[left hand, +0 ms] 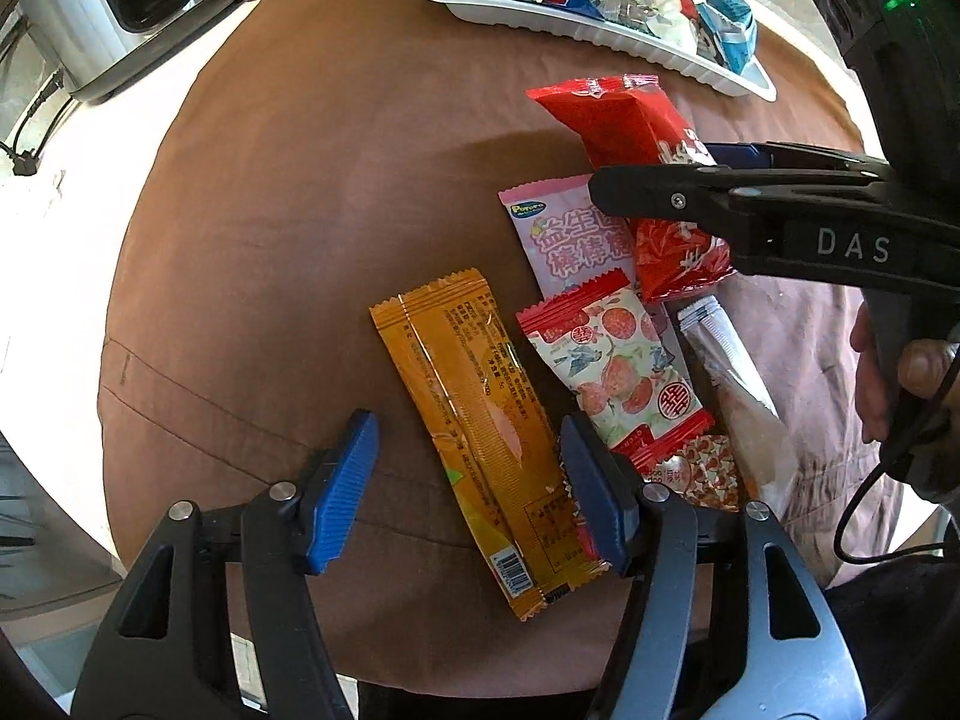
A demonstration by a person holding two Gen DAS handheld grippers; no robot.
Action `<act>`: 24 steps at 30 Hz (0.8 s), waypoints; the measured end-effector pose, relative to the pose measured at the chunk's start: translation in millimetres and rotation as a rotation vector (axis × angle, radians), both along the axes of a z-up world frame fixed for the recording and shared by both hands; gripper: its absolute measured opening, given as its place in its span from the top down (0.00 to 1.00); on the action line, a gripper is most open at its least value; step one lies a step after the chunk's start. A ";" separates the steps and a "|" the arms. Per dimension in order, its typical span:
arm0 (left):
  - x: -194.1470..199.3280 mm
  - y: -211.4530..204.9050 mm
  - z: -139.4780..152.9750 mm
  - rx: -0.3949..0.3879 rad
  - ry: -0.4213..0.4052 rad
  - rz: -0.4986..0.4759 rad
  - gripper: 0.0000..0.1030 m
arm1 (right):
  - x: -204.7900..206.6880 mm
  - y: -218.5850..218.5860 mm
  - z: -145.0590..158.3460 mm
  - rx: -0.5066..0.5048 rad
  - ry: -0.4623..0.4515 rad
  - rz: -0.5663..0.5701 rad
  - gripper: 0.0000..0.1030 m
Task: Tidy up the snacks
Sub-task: 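Grasp the orange bar with left tool while right tool grasps the red Mylikes bag, then place the orange bar in the tray while right tool places the Mylikes bag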
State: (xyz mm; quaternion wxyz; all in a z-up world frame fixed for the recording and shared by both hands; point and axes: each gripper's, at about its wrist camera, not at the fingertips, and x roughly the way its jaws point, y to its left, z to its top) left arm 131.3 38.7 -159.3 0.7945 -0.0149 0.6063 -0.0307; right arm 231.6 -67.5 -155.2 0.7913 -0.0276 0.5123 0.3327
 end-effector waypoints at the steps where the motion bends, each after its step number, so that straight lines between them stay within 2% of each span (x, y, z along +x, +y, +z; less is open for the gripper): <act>1: -0.5 -0.2 0.0 0.008 -0.001 -0.002 0.48 | -0.5 1.1 -0.1 -0.005 -0.005 0.003 0.32; 4: -0.2 -3.4 0.0 0.018 -0.011 0.001 0.62 | -2.4 4.0 -0.2 -0.026 -0.024 0.019 0.33; 6: -1.0 -2.9 0.5 0.016 -0.014 0.001 0.65 | -3.7 4.8 -0.5 -0.040 -0.040 0.026 0.35; 8: -0.7 -1.7 1.0 0.002 -0.016 0.007 0.70 | -3.6 3.4 -0.5 -0.036 -0.043 0.036 0.39; 9: -0.6 -0.2 1.0 -0.006 -0.017 0.009 0.76 | -3.3 2.4 -0.4 -0.025 -0.038 0.038 0.46; 13: 0.1 12.1 1.3 -0.071 -0.018 0.046 0.79 | -4.1 -0.9 -0.8 -0.012 -0.038 0.043 0.53; 17: 2.9 22.7 0.7 -0.129 -0.014 0.077 0.82 | 0.4 -13.2 -2.5 0.054 0.010 0.013 0.59; 24: 7.2 30.8 3.9 -0.168 -0.028 0.090 0.85 | 7.0 -37.7 -6.2 0.167 0.096 -0.062 0.65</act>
